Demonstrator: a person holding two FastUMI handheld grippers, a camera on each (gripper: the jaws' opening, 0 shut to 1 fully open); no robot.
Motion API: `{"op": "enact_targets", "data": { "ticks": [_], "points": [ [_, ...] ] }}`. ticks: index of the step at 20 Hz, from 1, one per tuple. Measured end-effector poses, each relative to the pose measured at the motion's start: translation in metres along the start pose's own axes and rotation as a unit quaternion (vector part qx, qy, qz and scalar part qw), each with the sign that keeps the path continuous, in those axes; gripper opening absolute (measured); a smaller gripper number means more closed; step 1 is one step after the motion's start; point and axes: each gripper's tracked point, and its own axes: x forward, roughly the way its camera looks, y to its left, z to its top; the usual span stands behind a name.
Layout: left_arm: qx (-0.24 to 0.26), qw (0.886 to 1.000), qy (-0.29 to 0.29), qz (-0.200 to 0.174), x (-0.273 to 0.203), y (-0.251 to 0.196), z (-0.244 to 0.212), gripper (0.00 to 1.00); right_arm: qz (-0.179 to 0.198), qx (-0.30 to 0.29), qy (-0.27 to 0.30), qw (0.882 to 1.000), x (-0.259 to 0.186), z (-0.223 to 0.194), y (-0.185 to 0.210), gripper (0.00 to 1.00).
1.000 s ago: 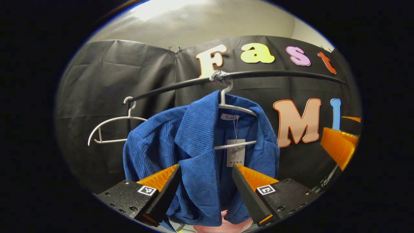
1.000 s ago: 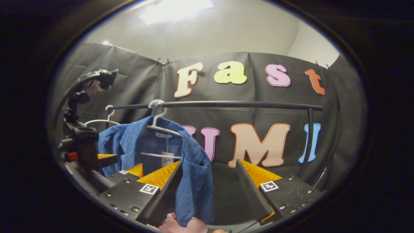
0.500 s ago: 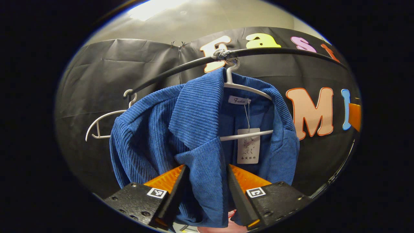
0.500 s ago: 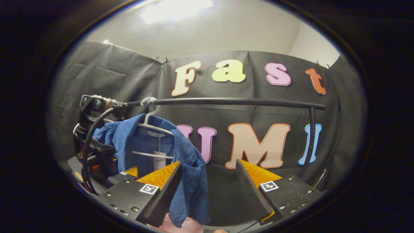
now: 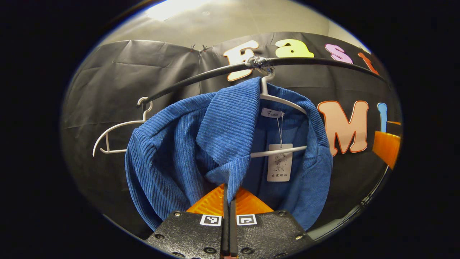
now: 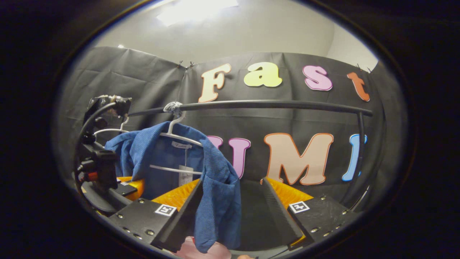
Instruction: Grasp the clothes on the hanger with both hands and then place them into the laundry hamper below.
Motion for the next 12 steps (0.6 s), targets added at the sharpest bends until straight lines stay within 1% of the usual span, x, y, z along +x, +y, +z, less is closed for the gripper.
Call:
{"op": "enact_targets", "data": {
  "ticks": [1, 2, 3, 4, 5, 6, 7, 8, 9, 10, 12],
  "points": [
    [-0.002, 1.0, 0.001, 0.001, -0.003, 0.004, 0.001, 0.01, 0.004, 0.001, 0.002, 1.0, 0.003, -0.001, 0.005, 0.94],
    [-0.005, 1.0, 0.002, -0.001, -0.006, 0.006, 0.002, 0.01, 0.01, 0.002, 0.006, 1.0, 0.005, -0.004, 0.01, 0.98],
    [-0.007, 1.0, 0.004, -0.005, -0.01, 0.007, 0.003, 0.01, 0.015, 0.003, 0.01, 1.0, 0.007, -0.009, 0.015, 0.98],
    [-0.009, 1.0, 0.006, -0.01, -0.014, 0.008, 0.005, 0.01, 0.02, 0.003, 0.015, 1.0, 0.009, -0.013, 0.02, 0.94],
    [-0.007, 1.0, 0.006, -0.016, -0.017, 0.008, 0.007, 0.0, 0.023, 0.003, 0.018, 1.0, 0.01, -0.017, 0.026, 0.94],
    [-0.003, 1.0, 0.004, -0.019, -0.022, 0.01, 0.009, 0.0, 0.026, 0.003, 0.021, 0.999, 0.012, -0.02, 0.031, 0.98],
    [0.005, 1.0, 0.001, -0.021, -0.025, 0.013, 0.011, 0.0, 0.029, 0.004, 0.023, 0.999, 0.015, -0.023, 0.035, 0.94],
    [0.012, 1.0, -0.002, -0.023, -0.029, 0.015, 0.014, 0.0, 0.03, 0.003, 0.026, 0.999, 0.017, -0.026, 0.039, 0.94],
    [0.016, 1.0, -0.005, -0.026, -0.033, 0.017, 0.017, 0.0, 0.03, 0.002, 0.027, 0.999, 0.018, -0.029, 0.043, 0.98],
    [0.014, 0.999, -0.008, -0.03, -0.036, 0.017, 0.021, 0.0, 0.028, 0.001, 0.029, 0.999, 0.021, -0.033, 0.048, 0.94],
    [0.005, 0.999, -0.008, -0.038, -0.042, 0.017, 0.025, 0.0, 0.022, -0.001, 0.033, 0.999, 0.031, -0.04, 0.051, 0.94]
  ]
}}
